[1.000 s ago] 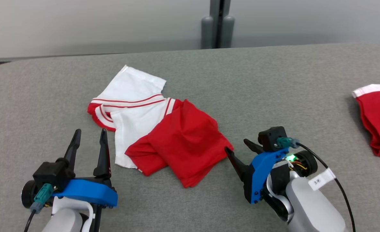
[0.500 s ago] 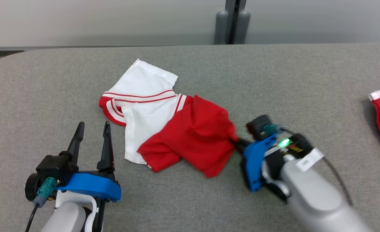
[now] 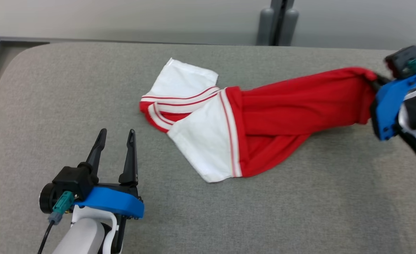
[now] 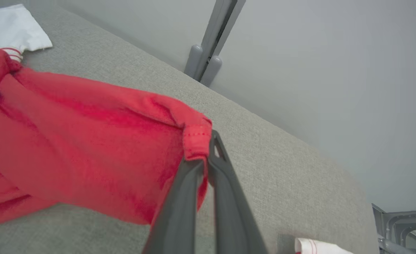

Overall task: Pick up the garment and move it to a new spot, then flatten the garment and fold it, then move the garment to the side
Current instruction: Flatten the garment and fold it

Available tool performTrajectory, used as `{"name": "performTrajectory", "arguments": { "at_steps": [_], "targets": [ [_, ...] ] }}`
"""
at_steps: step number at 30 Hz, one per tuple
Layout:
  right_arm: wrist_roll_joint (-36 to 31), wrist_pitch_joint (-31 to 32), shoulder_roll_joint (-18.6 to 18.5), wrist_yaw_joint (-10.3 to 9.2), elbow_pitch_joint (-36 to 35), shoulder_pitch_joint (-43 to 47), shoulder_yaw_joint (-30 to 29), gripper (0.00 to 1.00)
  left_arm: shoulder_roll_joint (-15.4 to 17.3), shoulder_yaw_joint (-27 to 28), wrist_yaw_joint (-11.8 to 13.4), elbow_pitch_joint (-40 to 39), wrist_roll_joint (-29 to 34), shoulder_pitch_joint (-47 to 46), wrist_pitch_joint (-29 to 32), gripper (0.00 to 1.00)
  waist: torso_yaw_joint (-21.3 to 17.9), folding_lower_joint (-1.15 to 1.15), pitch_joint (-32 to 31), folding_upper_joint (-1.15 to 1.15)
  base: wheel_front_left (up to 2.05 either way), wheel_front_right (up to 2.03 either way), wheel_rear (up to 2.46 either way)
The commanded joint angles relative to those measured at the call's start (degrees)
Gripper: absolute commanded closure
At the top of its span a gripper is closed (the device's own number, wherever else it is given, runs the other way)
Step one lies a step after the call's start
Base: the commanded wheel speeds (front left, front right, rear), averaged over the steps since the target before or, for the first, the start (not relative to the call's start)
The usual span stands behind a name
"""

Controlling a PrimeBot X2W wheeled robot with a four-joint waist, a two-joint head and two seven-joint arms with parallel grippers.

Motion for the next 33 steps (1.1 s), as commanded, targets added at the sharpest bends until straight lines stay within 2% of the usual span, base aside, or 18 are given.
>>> {"name": "performTrajectory", "arguments": {
  "at_steps": [1,2,3,9,14,19,24,29,33],
  "targets": [
    [-0.21,-1.17,-0.11,-0.01,1.13,-1.93,-1.72,1.0,-0.25,-0.24,0.02,-0.15,0.2,-1.41,-0.13,0.0,1.64,0.0,1.63,0.0,0.0,0.0,0.0],
    [-0.89,-2.61,0.44,0.0,2.33,-2.63,-2.97,0.91,-0.34,-0.23,-0.03,-0.16,0.34,-1.74,-0.16,0.0,2.09,0.0,2.12,0.0,0.0,0.0,0.0],
    [-1.06,-3.84,1.35,-0.01,3.87,-3.02,-4.48,0.0,-0.4,-0.23,-0.18,-0.1,0.39,-1.95,-0.19,0.0,2.51,0.0,2.55,0.0,0.0,0.0,0.0],
    [-3.92,-10.43,5.41,0.0,10.57,-4.22,-7.15,0.0,-0.47,0.02,-0.33,0.61,0.67,-2.52,-0.31,0.0,2.8,0.0,2.63,0.0,0.0,0.0,0.0],
    [-3.34,-16.68,8.96,0.0,10.08,0.14,-7.95,0.0,0.15,0.47,0.09,1.49,0.45,-0.65,-0.39,0.0,0.22,0.0,-0.26,0.0,0.0,0.0,0.0],
    [-2.72,-21.77,11.69,0.0,3.54,9.1,-7.97,0.0,0.59,0.64,0.39,2.04,-0.08,1.34,-0.37,0.0,-3.31,0.0,-3.69,0.0,0.0,0.0,0.0],
    [-4.29,-24.32,15.09,0.0,-5.83,21.15,-11.3,0.0,1.18,1.57,1.28,2.09,-0.9,3.75,-0.33,0.0,-6.83,0.0,-6.26,0.0,0.0,0.0,0.0],
    [-6.61,-24.27,19.98,0.0,-14.04,31.6,-16.29,0.0,1.57,1.81,1.85,1.67,-1.42,5.91,-0.06,0.0,-8.96,0.0,-7.7,0.0,0.0,0.0,0.0],
    [-8.15,-22.36,22.61,0.0,-19.39,35.55,-17.89,0.0,2.14,1.68,1.95,1.35,-1.79,6.72,0.47,0.0,-10.1,0.0,-7.8,0.0,0.0,0.0,0.0]
  ]
}}
